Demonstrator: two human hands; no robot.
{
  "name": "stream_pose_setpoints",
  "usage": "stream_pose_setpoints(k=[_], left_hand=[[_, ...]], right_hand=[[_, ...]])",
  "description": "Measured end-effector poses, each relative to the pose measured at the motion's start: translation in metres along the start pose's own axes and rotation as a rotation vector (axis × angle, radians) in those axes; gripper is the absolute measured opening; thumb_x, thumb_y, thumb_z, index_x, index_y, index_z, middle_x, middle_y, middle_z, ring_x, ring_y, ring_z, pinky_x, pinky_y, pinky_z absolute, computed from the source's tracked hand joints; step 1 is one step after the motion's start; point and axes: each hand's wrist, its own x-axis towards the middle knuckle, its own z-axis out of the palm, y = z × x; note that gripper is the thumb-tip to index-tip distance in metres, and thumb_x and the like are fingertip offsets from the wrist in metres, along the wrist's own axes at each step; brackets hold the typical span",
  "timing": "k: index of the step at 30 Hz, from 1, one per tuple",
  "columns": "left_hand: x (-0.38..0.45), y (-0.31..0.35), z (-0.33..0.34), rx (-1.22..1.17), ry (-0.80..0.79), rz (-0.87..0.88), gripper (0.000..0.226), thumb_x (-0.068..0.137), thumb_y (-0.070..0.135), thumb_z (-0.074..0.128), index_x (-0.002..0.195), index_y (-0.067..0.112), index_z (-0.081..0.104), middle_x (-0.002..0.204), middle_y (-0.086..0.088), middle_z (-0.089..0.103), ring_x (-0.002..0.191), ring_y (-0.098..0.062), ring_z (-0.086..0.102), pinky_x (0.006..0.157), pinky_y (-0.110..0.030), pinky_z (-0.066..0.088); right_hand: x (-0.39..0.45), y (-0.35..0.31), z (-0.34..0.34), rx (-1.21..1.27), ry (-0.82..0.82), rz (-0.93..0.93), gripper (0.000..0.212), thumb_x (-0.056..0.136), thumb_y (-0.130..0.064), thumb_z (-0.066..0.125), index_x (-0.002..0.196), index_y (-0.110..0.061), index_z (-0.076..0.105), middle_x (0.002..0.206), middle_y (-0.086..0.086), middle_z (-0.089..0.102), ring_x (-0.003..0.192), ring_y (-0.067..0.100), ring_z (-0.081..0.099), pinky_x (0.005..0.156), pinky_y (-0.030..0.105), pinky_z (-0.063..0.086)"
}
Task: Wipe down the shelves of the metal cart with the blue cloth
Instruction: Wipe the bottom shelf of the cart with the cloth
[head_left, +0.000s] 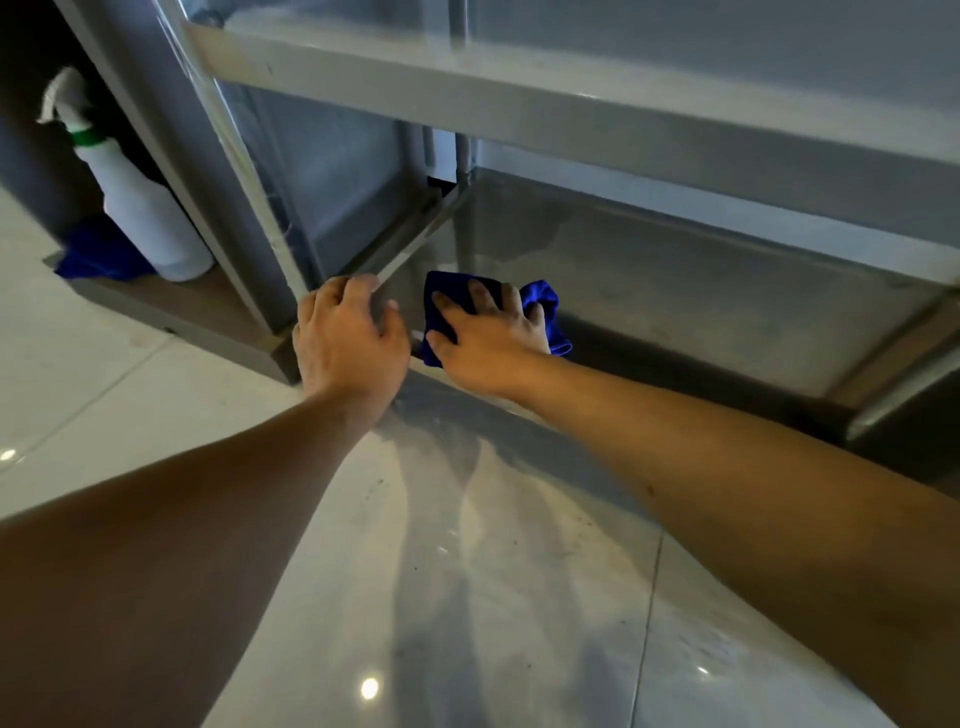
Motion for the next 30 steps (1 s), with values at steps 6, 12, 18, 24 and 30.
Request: stream_pose_setpoints(k=[6,12,18,24,30], left_hand=[[-0.004,-0.013,-0.015,-0.001,0.014,0.050,0.039,0.097,0.039,0.046,0.130,0.022,0.057,0.130,-0.004,0.059,0.123,-0.027,0.044,0.098,-0.045,0.040],[0.004,-0.024,-0.026,0.022,0.021,0.107,0.037,0.099,0.036,0.049,0.131,0.021,0.057,0.130,-0.003,0.059,0.123,-0.025,0.044,0.097,-0.038,0.036],[-0.006,-0.016,-0.012,0.030,-0.056,0.122,0.037,0.098,0.044,0.047,0.129,0.026,0.057,0.132,-0.001,0.058,0.125,-0.025,0.044,0.101,-0.044,0.038],[-0.010,0.017,0.005,0.013,-0.135,0.201,0.040,0.097,0.046,0.048,0.130,0.026,0.055,0.132,-0.003,0.056,0.125,-0.028,0.043,0.100,-0.046,0.038],[-0.027,0.085,0.039,-0.016,-0.235,0.225,0.039,0.099,0.044,0.048,0.131,0.022,0.057,0.127,-0.012,0.059,0.122,-0.035,0.045,0.101,-0.053,0.038]], right_hand=[[0.015,-0.032,0.003,-0.027,0.008,-0.041,0.060,0.100,-0.056,0.028,0.156,-0.039,0.014,0.162,0.006,0.019,0.143,0.040,0.015,0.111,0.063,0.020],[0.037,-0.037,0.005,0.009,0.061,-0.124,0.057,0.099,-0.057,0.030,0.154,-0.042,0.021,0.160,0.002,0.027,0.142,0.036,0.021,0.111,0.060,0.022],[0.056,0.017,-0.004,0.032,0.107,0.081,0.060,0.099,-0.060,0.032,0.155,-0.039,0.023,0.159,0.003,0.030,0.140,0.035,0.029,0.108,0.057,0.031],[0.029,0.074,-0.007,0.037,0.163,0.198,0.060,0.100,-0.059,0.033,0.155,-0.037,0.023,0.158,0.004,0.031,0.142,0.036,0.027,0.108,0.060,0.031],[-0.027,0.122,-0.010,0.006,0.152,0.278,0.060,0.100,-0.060,0.031,0.156,-0.039,0.020,0.159,0.002,0.029,0.143,0.034,0.026,0.112,0.060,0.026]])
